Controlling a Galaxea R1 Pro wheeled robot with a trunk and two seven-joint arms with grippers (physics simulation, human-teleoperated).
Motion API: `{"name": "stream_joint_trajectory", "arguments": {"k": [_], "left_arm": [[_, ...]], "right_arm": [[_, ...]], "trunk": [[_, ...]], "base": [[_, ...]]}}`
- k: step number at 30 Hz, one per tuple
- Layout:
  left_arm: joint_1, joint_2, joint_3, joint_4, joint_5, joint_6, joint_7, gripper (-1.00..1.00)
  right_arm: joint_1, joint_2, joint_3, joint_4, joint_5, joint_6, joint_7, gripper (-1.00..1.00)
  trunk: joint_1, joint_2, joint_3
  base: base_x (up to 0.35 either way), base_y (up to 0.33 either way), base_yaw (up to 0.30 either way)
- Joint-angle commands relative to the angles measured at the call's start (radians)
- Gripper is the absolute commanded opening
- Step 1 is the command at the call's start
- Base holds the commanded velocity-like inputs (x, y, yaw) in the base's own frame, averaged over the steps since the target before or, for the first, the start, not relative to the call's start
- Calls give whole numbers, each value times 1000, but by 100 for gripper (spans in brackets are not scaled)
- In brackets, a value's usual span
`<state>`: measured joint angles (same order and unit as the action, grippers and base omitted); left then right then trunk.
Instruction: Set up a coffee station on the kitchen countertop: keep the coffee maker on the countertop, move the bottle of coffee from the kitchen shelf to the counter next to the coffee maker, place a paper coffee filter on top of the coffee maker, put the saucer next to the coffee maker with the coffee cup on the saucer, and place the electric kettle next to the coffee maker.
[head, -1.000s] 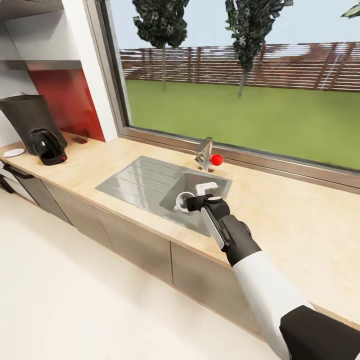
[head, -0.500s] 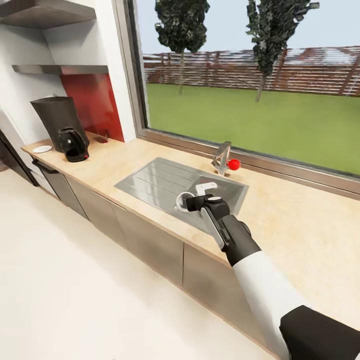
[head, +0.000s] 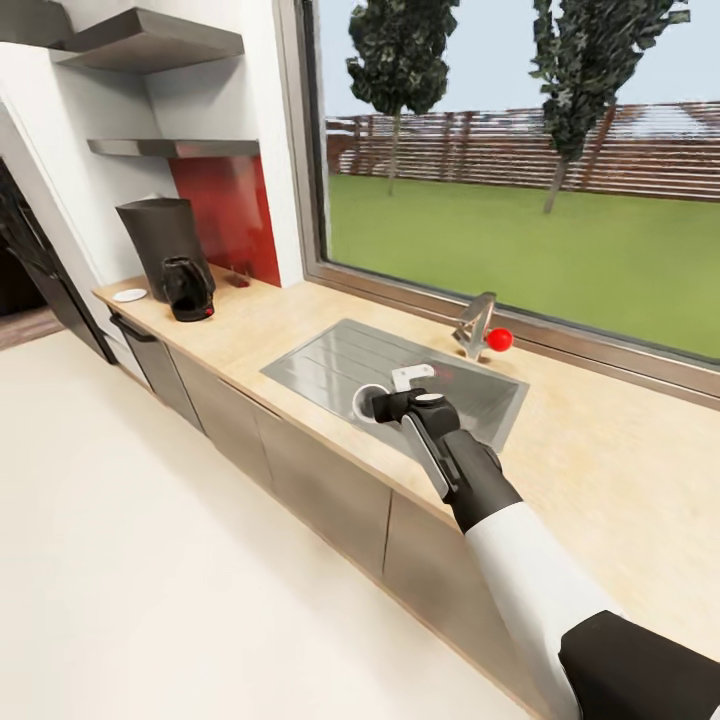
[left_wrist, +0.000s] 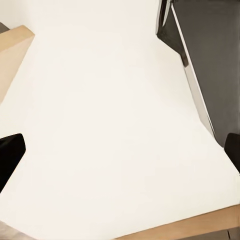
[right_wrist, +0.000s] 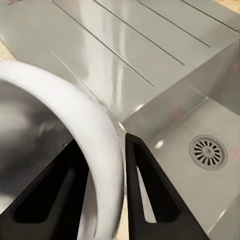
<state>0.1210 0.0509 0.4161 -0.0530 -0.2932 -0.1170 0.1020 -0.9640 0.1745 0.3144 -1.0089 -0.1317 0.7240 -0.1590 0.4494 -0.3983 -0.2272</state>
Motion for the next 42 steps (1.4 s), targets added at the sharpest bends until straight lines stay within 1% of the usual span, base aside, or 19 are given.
{"name": "stream_joint_trajectory", "arguments": {"k": [1,11,12,14,16,17,19,24,25,30,42], "left_arm": [[0,-1,7,-1,-10,-3,2,100],[0,-1,7,-1,-10,-3,2,100],[0,0,8,-1,-4,-3,2,100],[0,1,8,-1,15,-4,2,100],[-1,2,7,-1,57,-6,1,100],[-7,3,6,-6,98,-9,0,100],[-20,5,5,-25,123,-9,0,100],[-27,4,7,-97,138,-5,1,100],[-27,4,7,-105,148,-5,1,100],[-27,3,6,-112,180,-8,1,100],[-27,3,6,-113,184,-7,1,100]], "right_arm": [[-1,0,2,-1,-11,3,-8,-100],[-1,0,2,0,-11,3,-8,-100],[-1,0,1,0,-11,3,-8,-100],[-1,0,1,0,-11,3,-8,-100],[-1,0,1,0,-11,3,-8,-100],[-1,0,2,0,-11,3,-8,-100],[-1,0,2,0,-11,3,-8,-100],[-1,0,2,0,-11,3,-8,-100],[-1,0,2,0,-11,3,-8,-100],[-1,0,2,1,-11,3,-8,-100],[-1,0,2,1,-11,3,-8,-100]], "trunk": [[1,-2,0],[1,-2,13],[1,-2,14],[1,-2,17],[1,-2,19],[1,-2,21],[1,-2,23],[1,-2,30],[1,-2,31],[1,-2,38],[1,-2,54]], "base": [[0,0,166],[0,0,158],[0,0,152],[0,0,152],[0,0,152],[0,0,152],[0,0,152],[0,0,152],[0,0,152],[0,0,152],[0,0,152]]}}
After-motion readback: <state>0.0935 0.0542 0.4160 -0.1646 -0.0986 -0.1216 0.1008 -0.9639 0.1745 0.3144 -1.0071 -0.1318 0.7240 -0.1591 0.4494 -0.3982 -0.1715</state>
